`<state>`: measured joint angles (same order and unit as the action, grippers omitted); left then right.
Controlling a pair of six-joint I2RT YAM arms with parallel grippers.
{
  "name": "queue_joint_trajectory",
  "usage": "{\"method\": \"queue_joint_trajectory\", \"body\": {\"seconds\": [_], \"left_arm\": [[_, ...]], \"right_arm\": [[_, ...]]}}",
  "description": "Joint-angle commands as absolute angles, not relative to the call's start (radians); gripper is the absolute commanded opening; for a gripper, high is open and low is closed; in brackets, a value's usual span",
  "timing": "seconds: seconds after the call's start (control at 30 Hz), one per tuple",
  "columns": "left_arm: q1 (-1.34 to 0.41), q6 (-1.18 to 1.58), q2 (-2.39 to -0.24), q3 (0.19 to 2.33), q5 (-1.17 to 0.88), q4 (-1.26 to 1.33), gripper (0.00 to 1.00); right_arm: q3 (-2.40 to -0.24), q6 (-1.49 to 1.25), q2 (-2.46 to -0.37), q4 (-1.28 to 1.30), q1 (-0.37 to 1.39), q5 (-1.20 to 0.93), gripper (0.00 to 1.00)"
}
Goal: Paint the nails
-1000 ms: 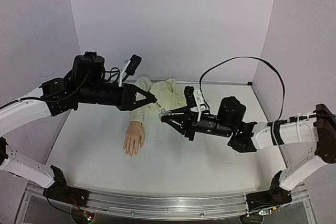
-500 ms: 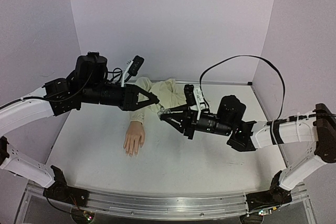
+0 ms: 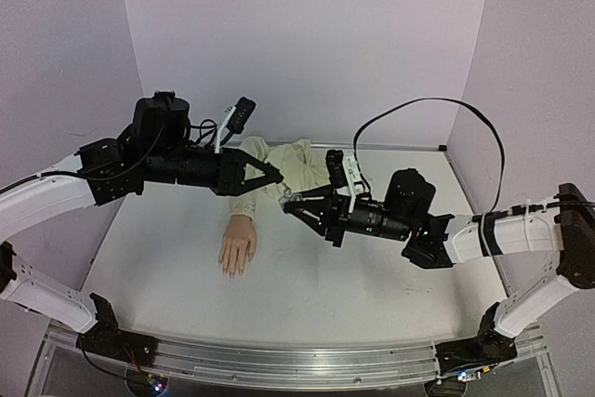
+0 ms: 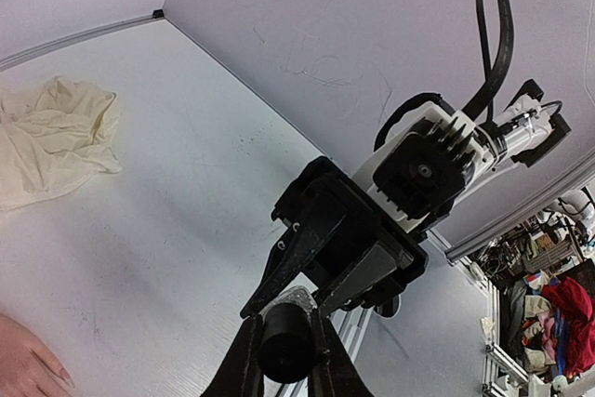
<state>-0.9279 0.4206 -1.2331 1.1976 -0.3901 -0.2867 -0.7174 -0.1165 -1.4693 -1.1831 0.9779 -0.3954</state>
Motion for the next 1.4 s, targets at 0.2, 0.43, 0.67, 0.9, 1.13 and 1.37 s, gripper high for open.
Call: {"method": "queue_joint_trajectory", "body": {"seconds": [0.2,0.43,0.67,0.9,1.13,1.37], "left_arm": [[-0.924,0.425,-1.213,1.214,-0.376,-0.25,0.0],[-0.923,0.422,-1.201,1.204,-0.355,-0.26,0.0],[-0.924,0.417,-1.211,1.21,-0.366,-0.276,0.0],[-0.923,0.411,-1.215,1.212,-0.364,-0.296,0.0],[-0.924,0.405,-1.228,1.223,-0.372,-0.313,0.0],[-0.923,0.399,-1.239,1.234,-0.39,-0.316,0.0]], "right_arm": [[-0.752,-0.101,-1.442,-1.273,0.984,-0.387,0.0],[-0.753,-0.1,-1.44,-1.273,0.985,-0.379,0.0],[-0.765,-0.095,-1.446,-1.266,0.985,-0.388,0.0],[-0.768,-0.092,-1.445,-1.263,0.984,-0.385,0.0],[-0.782,-0.087,-1.456,-1.248,0.985,-0.393,0.0],[-0.788,-0.086,-1.469,-1.247,0.984,-0.397,0.0]]}}
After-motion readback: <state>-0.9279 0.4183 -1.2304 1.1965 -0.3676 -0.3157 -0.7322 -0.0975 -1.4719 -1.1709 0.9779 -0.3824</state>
